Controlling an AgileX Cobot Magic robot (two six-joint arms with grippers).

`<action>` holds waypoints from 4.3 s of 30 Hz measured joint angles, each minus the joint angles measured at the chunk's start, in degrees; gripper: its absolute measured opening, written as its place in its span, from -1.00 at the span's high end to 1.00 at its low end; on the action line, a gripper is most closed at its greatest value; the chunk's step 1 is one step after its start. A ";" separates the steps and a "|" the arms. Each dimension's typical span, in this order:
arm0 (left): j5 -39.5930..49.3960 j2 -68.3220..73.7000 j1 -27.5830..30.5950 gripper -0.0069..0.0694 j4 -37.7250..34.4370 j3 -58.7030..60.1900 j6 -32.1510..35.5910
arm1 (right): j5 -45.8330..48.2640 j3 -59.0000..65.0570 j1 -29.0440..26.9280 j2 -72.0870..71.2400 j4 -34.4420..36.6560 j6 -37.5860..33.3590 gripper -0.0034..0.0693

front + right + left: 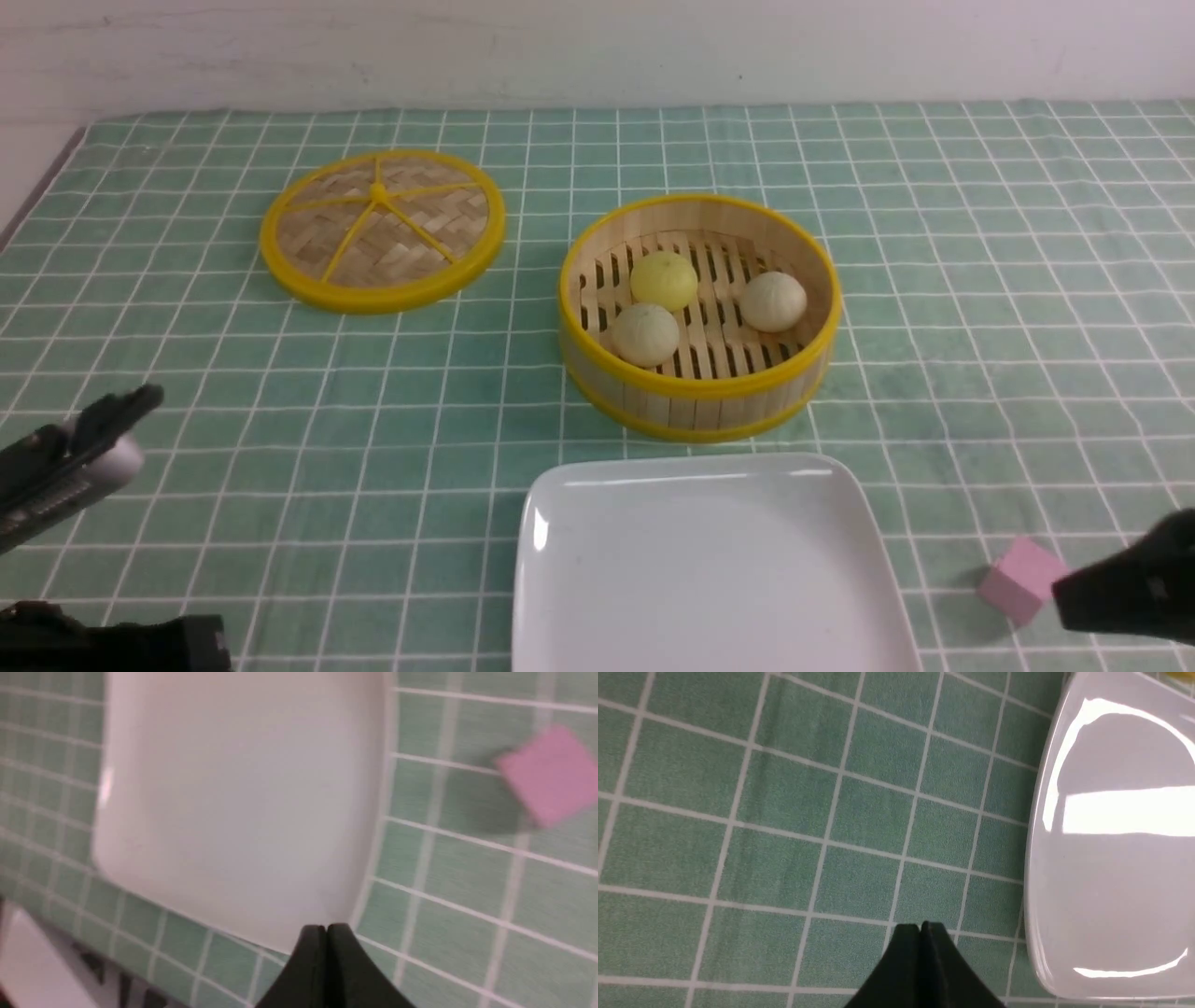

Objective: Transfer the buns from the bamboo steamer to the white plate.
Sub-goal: 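Reach toward a bun in the bamboo steamer with the right gripper, then move the steamed bun from the bamboo steamer onto the white plate with the right gripper, then reach into the bamboo steamer and grasp a bun with the left gripper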

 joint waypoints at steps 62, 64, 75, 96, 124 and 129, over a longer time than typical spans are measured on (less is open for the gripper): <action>-2.79 5.16 0.00 0.62 -2.18 -0.13 2.53 | -27.53 -15.86 33.56 33.93 -31.30 28.68 0.78; -3.07 5.16 0.00 0.62 -2.18 -0.13 2.53 | -31.04 -13.85 33.56 35.79 -31.47 29.03 0.68; -5.18 5.16 0.00 0.54 -2.34 -0.13 2.53 | -24.01 -18.59 33.56 29.37 -31.74 29.00 -0.51; -0.15 29.47 -10.25 0.81 -4.28 -25.28 4.52 | 3.73 -3.76 33.56 -10.13 -51.49 31.87 0.95; -0.51 85.38 -34.18 0.03 24.53 -85.83 -17.82 | -3.44 1.82 33.56 -13.69 -51.55 32.02 0.92; -0.34 86.89 -34.18 0.65 24.53 -86.35 -17.82 | -3.39 1.87 33.56 -13.69 -51.50 32.02 0.91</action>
